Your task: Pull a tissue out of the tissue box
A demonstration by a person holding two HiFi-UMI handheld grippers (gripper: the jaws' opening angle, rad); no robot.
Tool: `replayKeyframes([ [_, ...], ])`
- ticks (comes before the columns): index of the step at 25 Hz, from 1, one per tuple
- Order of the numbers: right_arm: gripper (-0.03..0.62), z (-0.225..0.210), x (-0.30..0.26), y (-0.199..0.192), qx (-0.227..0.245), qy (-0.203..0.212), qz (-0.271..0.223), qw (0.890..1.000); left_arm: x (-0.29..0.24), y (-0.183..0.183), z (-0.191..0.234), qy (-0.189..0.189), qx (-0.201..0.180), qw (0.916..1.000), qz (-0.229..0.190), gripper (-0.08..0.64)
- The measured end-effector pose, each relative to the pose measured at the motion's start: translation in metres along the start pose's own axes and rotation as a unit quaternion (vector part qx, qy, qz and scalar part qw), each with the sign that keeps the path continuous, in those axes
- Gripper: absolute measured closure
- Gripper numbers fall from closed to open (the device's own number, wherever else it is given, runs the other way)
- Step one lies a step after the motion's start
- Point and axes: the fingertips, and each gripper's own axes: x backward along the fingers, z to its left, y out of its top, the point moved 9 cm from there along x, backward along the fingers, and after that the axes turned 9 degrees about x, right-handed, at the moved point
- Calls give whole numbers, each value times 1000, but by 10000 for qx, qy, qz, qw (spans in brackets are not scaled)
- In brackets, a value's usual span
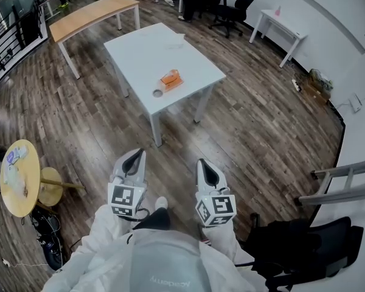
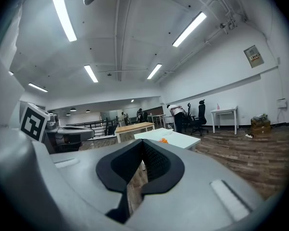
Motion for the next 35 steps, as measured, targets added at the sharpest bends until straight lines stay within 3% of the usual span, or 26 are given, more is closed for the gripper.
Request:
replayKeyframes([
  [21, 592, -8, -103, 26, 124, -244, 82, 9996, -83, 18, 83, -209, 115, 9997, -91, 560],
  [35, 592, -14, -119, 24, 90, -334, 106, 9993, -99, 13, 95, -236, 169, 9996, -32, 560],
])
